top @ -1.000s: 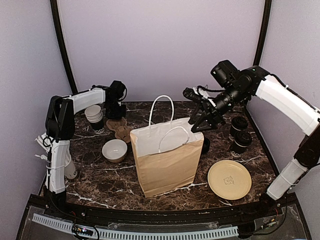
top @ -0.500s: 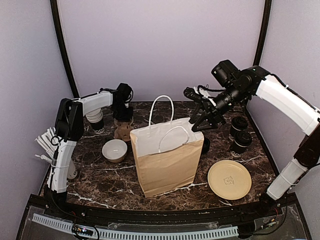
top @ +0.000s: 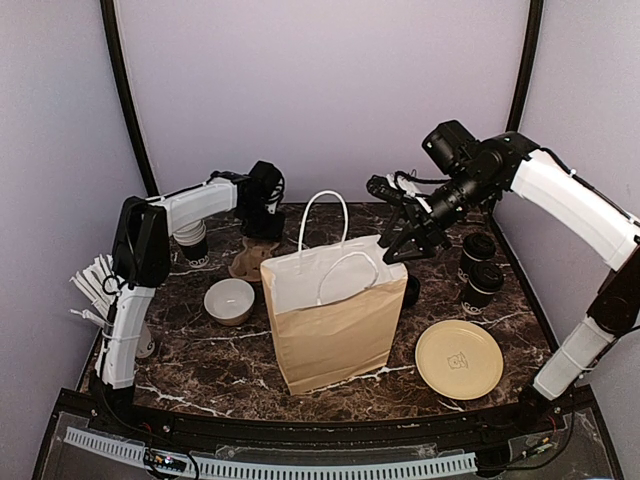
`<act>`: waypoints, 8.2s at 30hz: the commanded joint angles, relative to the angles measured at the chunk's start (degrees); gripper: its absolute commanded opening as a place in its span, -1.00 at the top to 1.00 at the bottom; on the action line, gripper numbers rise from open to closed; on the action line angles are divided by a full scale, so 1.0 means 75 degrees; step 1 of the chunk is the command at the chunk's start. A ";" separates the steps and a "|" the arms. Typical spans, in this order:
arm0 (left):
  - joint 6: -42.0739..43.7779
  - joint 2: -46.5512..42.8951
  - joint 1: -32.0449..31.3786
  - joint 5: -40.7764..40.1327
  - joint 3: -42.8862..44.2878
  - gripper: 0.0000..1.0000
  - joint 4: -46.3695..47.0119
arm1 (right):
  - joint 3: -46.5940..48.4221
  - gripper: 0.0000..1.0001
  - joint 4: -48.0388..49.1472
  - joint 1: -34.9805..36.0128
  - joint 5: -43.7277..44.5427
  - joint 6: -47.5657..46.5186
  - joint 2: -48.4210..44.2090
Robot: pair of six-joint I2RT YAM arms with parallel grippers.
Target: Pack the takeout coffee
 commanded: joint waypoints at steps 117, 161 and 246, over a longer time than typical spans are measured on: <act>0.0197 -0.6402 -0.3604 0.4240 -0.4085 0.51 0.4017 | 0.1122 -0.21 0.0138 -0.3086 -0.1418 0.0561 0.0452; 0.0572 -0.7835 -0.2615 -0.2365 -0.3846 0.60 -0.1892 | 0.0777 -0.19 0.0179 -0.3096 -0.1536 0.0410 0.0473; -0.2694 -0.5805 -0.3300 0.1249 -0.7448 0.44 -0.2259 | 0.0490 -0.16 -0.0236 -0.3098 -0.1944 -0.0164 0.0789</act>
